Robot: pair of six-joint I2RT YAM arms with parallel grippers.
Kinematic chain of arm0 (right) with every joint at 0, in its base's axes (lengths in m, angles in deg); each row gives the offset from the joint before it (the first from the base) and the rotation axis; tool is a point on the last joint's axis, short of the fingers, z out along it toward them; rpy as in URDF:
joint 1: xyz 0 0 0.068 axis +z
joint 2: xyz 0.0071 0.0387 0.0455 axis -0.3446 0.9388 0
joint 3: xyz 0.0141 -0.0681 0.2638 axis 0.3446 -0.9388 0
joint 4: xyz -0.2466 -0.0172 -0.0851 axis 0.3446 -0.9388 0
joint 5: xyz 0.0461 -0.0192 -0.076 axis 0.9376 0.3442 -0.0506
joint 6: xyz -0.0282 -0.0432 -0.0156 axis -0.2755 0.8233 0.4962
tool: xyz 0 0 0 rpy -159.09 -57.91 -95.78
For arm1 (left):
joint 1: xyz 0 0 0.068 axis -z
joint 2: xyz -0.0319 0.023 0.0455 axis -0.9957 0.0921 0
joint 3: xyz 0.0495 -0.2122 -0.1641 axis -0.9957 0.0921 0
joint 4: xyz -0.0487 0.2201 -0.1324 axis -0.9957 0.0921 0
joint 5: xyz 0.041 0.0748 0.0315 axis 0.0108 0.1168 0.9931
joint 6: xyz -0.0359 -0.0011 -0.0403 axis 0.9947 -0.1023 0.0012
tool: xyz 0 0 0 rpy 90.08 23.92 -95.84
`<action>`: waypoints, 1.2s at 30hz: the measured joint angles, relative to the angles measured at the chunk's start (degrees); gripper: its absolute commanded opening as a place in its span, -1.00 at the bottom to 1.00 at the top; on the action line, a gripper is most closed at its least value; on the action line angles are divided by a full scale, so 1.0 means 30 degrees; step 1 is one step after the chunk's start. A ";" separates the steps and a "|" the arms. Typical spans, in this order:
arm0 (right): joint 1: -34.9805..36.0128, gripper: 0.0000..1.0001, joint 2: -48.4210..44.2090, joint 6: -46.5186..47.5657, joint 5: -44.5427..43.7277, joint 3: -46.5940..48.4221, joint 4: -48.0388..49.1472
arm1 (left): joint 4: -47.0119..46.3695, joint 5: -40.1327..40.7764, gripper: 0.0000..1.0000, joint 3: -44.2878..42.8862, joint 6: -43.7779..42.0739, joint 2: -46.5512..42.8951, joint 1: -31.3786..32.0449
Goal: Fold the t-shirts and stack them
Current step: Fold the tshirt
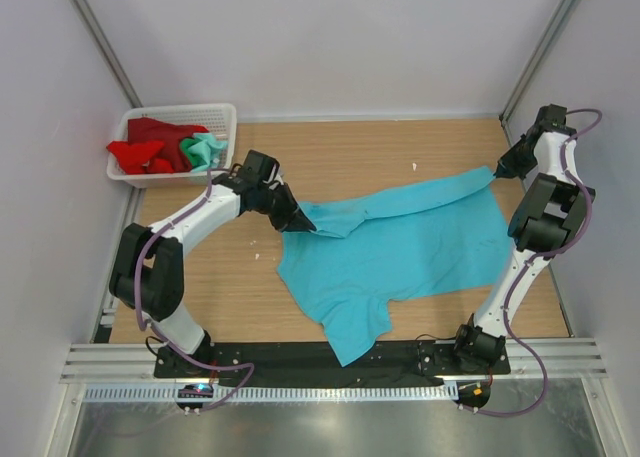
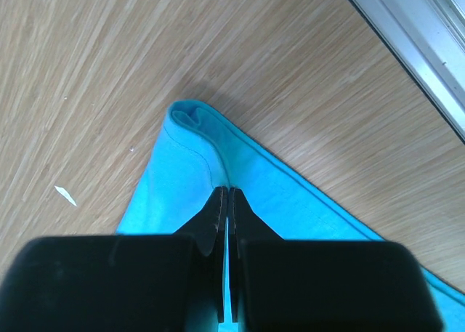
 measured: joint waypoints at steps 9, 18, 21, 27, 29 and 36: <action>-0.0131 -0.97 0.0007 0.0306 -0.0510 -0.0357 -0.0291 | 0.0801 0.0022 -1.00 0.0000 -0.0138 0.0000 -0.0204; -0.0160 -0.98 0.0423 0.0430 -0.0809 -0.1042 -0.0408 | 0.1195 0.0000 -1.00 0.0000 -0.0291 0.0029 -0.0452; -0.0160 -0.98 0.0590 0.0430 -0.0976 -0.1333 -0.0386 | 0.1209 -0.0007 -1.00 0.0022 -0.0474 0.0109 -0.0459; -0.0160 -0.98 0.0707 0.0437 -0.1297 -0.1639 -0.0401 | 0.1246 -0.0189 -1.00 0.0393 -0.0648 0.0525 -0.0452; -0.0160 -0.97 0.0714 0.0437 -0.1413 -0.1654 -0.0408 | 0.1268 -0.0219 -1.00 0.0525 -0.0685 0.0656 -0.0452; -0.0160 -0.53 0.0707 0.0561 -0.2076 -0.1698 -0.0481 | 0.2200 0.0262 0.07 0.0583 -0.2178 0.0678 -0.0452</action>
